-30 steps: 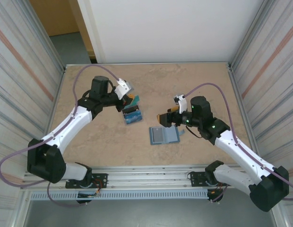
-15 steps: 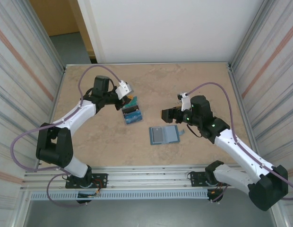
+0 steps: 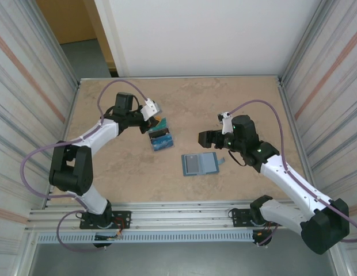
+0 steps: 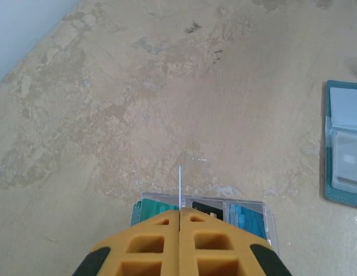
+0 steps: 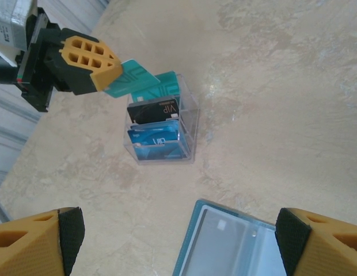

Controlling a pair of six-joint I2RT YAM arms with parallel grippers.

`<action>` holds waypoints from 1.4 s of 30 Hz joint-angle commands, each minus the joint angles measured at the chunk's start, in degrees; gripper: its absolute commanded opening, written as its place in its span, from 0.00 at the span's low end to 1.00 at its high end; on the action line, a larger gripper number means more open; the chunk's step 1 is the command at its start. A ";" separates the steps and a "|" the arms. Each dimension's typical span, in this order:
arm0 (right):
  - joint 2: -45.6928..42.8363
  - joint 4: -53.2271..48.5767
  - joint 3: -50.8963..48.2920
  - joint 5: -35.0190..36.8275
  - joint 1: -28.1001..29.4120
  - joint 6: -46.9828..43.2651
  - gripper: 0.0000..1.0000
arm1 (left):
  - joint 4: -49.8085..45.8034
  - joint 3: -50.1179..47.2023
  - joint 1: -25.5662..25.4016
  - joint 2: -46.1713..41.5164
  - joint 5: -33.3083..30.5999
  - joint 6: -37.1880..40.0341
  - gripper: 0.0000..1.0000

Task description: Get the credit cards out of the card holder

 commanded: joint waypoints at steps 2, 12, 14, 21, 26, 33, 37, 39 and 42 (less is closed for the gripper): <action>0.61 -1.02 2.57 0.92 -0.30 1.09 0.88 | -0.35 2.28 0.42 2.19 1.67 2.16 0.00; 0.87 -1.22 2.67 1.05 -0.37 1.28 0.89 | -2.56 4.44 0.43 5.44 1.59 4.28 0.00; 0.93 -1.21 2.67 1.08 -0.38 1.22 0.89 | -3.60 5.52 0.43 6.04 1.67 4.87 0.00; 0.85 -1.31 2.66 1.27 -0.38 1.46 0.89 | -5.69 7.35 0.43 7.44 1.18 6.47 0.00; 1.07 -1.33 2.67 1.51 -0.38 1.44 0.90 | -6.05 7.47 0.54 8.38 0.65 6.75 0.00; 1.09 -1.40 2.74 1.30 -0.38 1.46 0.90 | -6.14 7.03 0.77 9.53 -0.08 6.88 0.00; 1.11 -1.57 2.71 1.30 -0.39 1.54 0.90 | -6.16 7.21 0.96 9.75 -0.40 6.97 0.00; 1.11 -1.50 2.78 1.25 -0.38 1.46 0.90 | -6.28 7.28 0.88 9.84 -0.72 6.84 0.00; 1.09 -1.45 2.74 1.21 -0.37 1.53 0.90 | -6.61 7.29 0.89 9.80 -0.72 6.82 0.13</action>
